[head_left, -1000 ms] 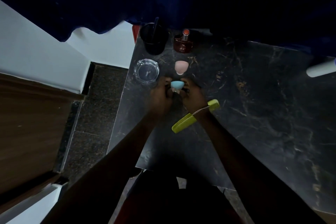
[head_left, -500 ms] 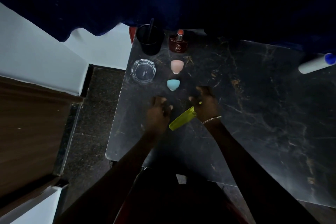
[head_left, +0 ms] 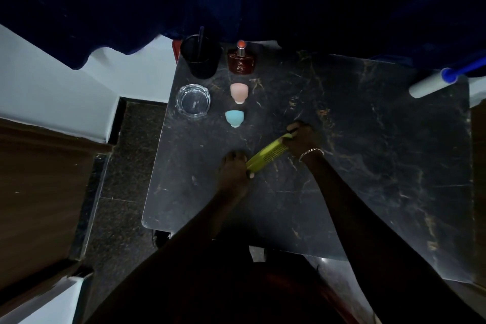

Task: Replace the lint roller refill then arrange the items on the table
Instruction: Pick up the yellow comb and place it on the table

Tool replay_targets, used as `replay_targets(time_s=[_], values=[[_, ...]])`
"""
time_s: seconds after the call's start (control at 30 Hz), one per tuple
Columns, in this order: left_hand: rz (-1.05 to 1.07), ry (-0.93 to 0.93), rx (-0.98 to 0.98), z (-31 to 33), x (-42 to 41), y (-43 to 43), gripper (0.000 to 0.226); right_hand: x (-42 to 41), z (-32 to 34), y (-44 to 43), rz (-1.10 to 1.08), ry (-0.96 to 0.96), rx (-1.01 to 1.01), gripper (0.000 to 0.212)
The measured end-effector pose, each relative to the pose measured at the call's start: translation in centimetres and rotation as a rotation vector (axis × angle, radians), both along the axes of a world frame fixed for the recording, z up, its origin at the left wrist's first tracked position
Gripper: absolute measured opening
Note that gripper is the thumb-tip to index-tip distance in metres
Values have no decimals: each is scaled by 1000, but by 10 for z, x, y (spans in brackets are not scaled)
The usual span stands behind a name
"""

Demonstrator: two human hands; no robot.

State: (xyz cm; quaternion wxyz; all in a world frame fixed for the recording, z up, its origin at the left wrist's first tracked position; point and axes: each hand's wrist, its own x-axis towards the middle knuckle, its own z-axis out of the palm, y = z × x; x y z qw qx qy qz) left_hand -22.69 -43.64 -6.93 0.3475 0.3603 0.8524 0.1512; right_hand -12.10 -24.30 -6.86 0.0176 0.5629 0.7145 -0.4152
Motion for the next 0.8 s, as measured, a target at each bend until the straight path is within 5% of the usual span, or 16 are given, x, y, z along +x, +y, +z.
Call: replay_targets(time_s=[0.2, 0.37, 0.47, 0.57, 0.67, 0.8], values=[[-70, 23, 81, 7, 4, -7, 19, 4, 19, -3, -355, 402, -287, 39], [-208, 256, 187, 20, 31, -14, 47, 18, 33, -34, -615, 655, -590, 25], [-326, 518, 431, 29, 55, -8, 22, 22, 33, -56, -651, 667, -568, 11], [-381, 475, 387, 31, 67, -1, 27, 30, 36, -59, -738, 773, -569, 9], [-255, 138, 421, 27, 65, 4, 56, 43, 43, -45, -692, 848, -634, 7], [462, -879, 361, 39, 57, 26, 53, 54, 50, -23, -538, 921, -711, 11]])
